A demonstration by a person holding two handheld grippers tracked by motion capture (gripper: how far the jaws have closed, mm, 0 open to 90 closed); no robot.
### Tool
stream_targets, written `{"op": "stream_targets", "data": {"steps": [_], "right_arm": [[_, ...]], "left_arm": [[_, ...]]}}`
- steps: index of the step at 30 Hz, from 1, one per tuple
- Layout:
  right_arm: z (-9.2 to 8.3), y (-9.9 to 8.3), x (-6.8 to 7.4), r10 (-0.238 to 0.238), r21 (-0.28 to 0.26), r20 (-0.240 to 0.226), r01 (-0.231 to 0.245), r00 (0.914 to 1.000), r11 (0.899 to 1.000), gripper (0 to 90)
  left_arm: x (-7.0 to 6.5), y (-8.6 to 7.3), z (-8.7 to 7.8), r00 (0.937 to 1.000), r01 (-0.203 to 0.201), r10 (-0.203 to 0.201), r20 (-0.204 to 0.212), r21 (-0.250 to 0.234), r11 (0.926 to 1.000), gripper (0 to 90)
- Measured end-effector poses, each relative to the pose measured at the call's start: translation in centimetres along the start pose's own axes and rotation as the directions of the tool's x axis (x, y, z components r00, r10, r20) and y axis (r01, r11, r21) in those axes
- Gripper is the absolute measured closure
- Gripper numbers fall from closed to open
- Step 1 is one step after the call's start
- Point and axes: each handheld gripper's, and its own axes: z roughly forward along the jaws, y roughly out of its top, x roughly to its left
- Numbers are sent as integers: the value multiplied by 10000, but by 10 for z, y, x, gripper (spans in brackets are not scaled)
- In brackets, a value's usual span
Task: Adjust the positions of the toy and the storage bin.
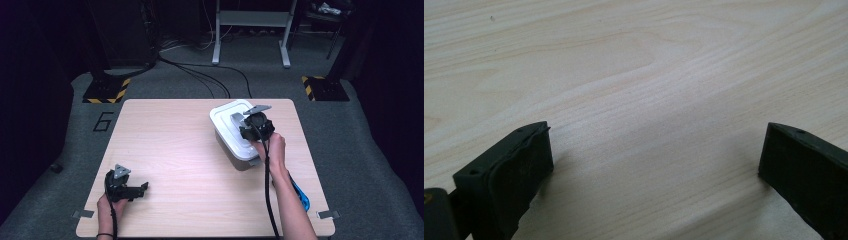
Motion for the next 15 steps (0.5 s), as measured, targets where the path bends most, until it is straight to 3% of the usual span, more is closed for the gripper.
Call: {"op": "stream_targets", "data": {"steps": [4, 8, 12, 14, 15], "right_arm": [[1, -9, 4, 179, -204, 279, -173, 9994, 9996, 660], [1, -9, 4, 121, -233, 266, -115, 9996, 9997, 666], [1, -9, -2, 87, -245, -340, -95, 9994, 9997, 670], [0, -9, -8, -85, -216, -1008, 64, 9949, 9997, 671], [0, -9, -8, -85, -216, -1008, 64, 9949, 9997, 671]], "left_arm": [[0, 0, 0, 10000, 0, 0, 2, 0, 10000, 9], [0, 0, 0, 10000, 0, 0, -5, -10, 10000, 9], [0, 0, 0, 10000, 1, -1, -5, -10, 10000, 9], [0, 0, 0, 10000, 3, -3, -6, -11, 10000, 10], [0, 0, 0, 10000, 3, -3, -6, -11, 10000, 9]]}}
